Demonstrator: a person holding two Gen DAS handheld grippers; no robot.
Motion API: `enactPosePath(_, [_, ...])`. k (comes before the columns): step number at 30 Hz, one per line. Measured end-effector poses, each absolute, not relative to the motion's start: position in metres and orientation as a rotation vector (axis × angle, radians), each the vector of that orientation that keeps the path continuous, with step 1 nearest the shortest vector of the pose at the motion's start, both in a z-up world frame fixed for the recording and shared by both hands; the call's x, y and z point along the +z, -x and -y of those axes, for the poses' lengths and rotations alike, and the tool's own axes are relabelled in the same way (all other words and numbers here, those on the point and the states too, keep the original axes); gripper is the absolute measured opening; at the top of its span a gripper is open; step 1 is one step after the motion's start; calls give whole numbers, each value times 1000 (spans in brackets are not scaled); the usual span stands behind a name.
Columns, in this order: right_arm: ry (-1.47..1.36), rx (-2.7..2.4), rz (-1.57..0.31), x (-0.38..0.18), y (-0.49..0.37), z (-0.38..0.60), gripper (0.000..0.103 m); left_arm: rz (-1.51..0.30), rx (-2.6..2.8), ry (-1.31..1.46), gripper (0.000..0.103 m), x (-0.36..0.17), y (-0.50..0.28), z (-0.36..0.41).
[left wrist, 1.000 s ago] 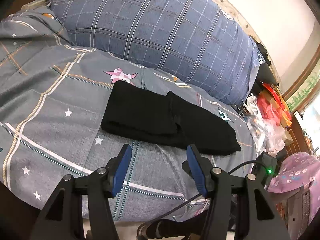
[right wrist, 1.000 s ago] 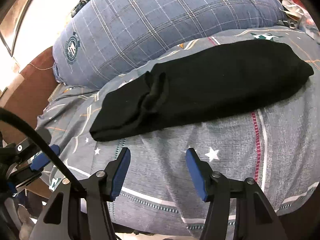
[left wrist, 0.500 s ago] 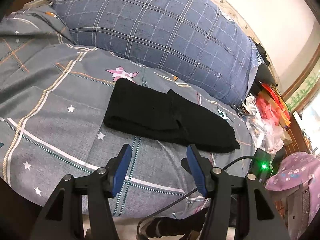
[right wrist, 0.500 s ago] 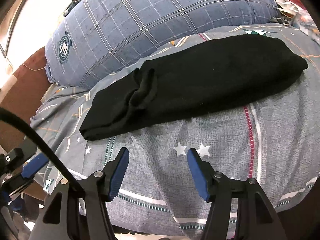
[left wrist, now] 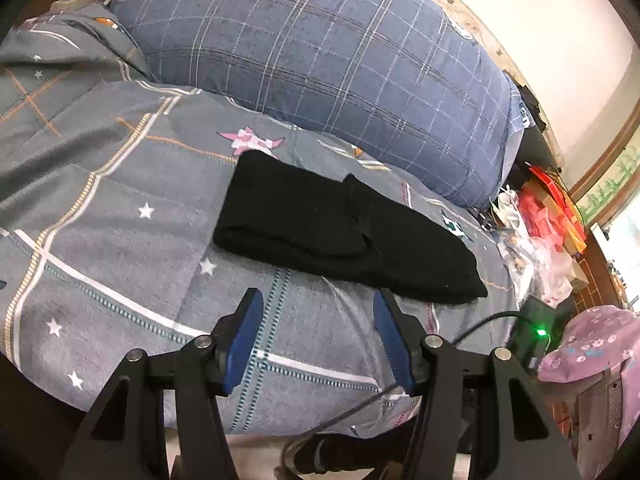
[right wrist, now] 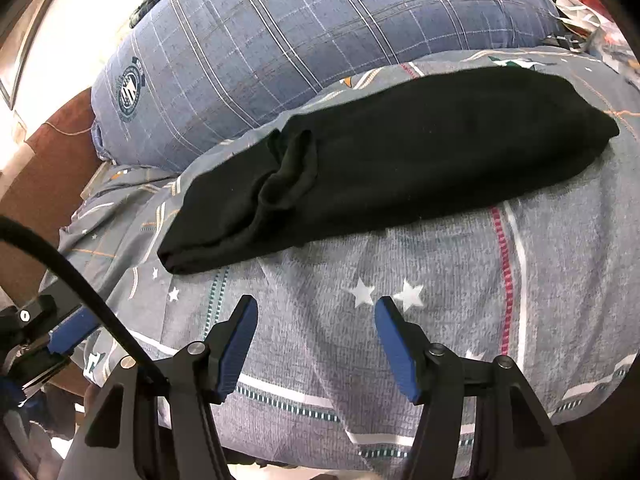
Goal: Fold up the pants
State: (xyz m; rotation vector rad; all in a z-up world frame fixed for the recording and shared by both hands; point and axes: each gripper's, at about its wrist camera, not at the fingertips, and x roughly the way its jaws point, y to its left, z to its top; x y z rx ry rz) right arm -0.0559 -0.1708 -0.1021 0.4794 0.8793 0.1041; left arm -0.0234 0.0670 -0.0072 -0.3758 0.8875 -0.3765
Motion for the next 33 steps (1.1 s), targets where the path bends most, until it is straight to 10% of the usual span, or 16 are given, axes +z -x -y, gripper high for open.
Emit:
enactPosePath(13, [-554, -176, -705, -71, 89, 304, 66, -947, -487, 199, 58, 15, -45, -18])
enactPosePath(33, [-697, -136, -706, -99, 51, 395, 67, -1128, -1075, -570, 61, -51, -127, 359])
